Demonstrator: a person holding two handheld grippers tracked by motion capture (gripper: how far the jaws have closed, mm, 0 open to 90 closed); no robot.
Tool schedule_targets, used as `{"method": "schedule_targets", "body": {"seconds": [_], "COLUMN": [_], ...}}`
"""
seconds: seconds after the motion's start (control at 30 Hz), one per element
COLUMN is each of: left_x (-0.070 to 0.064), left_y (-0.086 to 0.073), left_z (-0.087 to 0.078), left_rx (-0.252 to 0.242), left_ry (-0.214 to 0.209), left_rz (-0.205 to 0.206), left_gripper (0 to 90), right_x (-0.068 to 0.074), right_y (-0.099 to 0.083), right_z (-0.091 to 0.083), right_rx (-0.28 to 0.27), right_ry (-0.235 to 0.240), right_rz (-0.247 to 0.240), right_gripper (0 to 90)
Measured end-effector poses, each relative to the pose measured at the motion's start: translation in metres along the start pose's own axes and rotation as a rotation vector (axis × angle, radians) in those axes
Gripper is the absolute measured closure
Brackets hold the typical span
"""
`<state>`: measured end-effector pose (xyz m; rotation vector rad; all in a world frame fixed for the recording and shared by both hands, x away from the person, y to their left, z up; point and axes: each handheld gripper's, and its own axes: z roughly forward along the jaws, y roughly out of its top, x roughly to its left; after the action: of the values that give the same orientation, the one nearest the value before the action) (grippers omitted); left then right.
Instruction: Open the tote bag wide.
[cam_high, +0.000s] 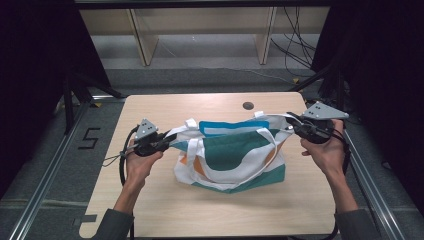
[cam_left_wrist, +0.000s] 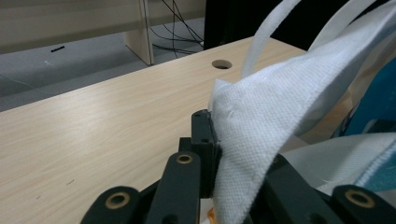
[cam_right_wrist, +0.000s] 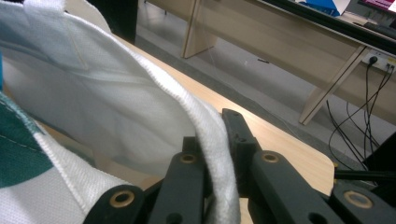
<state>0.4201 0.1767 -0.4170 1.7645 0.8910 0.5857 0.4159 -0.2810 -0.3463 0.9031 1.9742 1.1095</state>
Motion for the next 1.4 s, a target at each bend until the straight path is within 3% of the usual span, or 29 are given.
{"method": "schedule_targets", "body": {"seconds": [0.03, 0.43, 0.47, 0.53, 0.63, 0.7, 0.8, 0.83, 0.87, 0.9, 0.97, 1.1, 1.17, 1.23, 1.33, 1.37, 1.4], "left_x": [-0.001, -0.010, -0.010, -0.011, -0.011, -0.010, -0.011, -0.012, -0.013, -0.016, -0.017, -0.017, -0.016, -0.016, -0.018, -0.018, -0.020], "left_y": [-0.002, -0.031, -0.033, -0.037, -0.047, -0.053, -0.064, -0.068, -0.072, -0.074, -0.079, -0.081, -0.083, -0.085, -0.089, -0.089, -0.089], "left_z": [0.001, 0.018, 0.018, 0.021, 0.026, 0.029, 0.034, 0.037, 0.040, 0.040, 0.044, 0.047, 0.047, 0.049, 0.054, 0.053, 0.054], "left_rx": [0.009, 0.106, 0.113, 0.126, 0.154, 0.199, 0.229, 0.227, 0.250, 0.271, 0.293, 0.304, 0.304, 0.309, 0.322, 0.329, 0.317], "left_ry": [0.002, -0.031, -0.028, -0.034, -0.043, -0.056, -0.065, -0.077, -0.081, -0.074, -0.085, -0.090, -0.098, -0.091, -0.087, -0.082, -0.075], "left_rz": [-0.001, 0.002, 0.014, 0.032, 0.025, 0.063, 0.044, 0.039, 0.051, 0.029, 0.053, 0.054, 0.040, 0.040, 0.048, 0.072, 0.074], "left_gripper": [84.3, 85.2, 85.3, 85.2, 85.2, 85.2, 85.1, 85.1, 85.1, 85.1, 85.1, 85.1, 85.1, 85.0, 85.0, 85.0, 84.9], "right_x": [-0.001, 0.003, 0.003, 0.008, 0.010, 0.014, 0.016, 0.019, 0.018, 0.020, 0.021, 0.023, 0.028, 0.030, 0.034, 0.037, 0.039], "right_y": [-0.001, -0.043, -0.046, -0.055, -0.066, -0.071, -0.077, -0.081, -0.083, -0.088, -0.094, -0.107, -0.112, -0.117, -0.129, -0.134, -0.136], "right_z": [0.000, 0.006, 0.007, 0.009, 0.014, 0.016, 0.019, 0.021, 0.023, 0.026, 0.030, 0.038, 0.042, 0.048, 0.057, 0.060, 0.061], "right_rx": [0.006, 0.035, 0.037, 0.029, 0.061, 0.078, 0.110, 0.122, 0.131, 0.148, 0.177, 0.217, 0.271, 0.297, 0.336, 0.354, 0.359], "right_ry": [0.005, 0.009, 0.008, 0.003, 0.018, 0.019, 0.033, 0.034, 0.038, 0.043, 0.048, 0.062, 0.075, 0.080, 0.104, 0.110, 0.103], "right_rz": [-0.014, 0.029, 0.017, 0.045, 0.043, 0.037, 0.007, 0.028, 0.005, 0.006, 0.003, 0.001, -0.011, -0.061, -0.035, -0.027, -0.044], "right_gripper": [86.0, 85.9, 85.9, 85.9, 85.9, 85.9, 85.9, 85.9, 85.9, 85.9, 86.0, 86.4, 87.0, 87.2, 87.5, 87.6, 87.7]}}
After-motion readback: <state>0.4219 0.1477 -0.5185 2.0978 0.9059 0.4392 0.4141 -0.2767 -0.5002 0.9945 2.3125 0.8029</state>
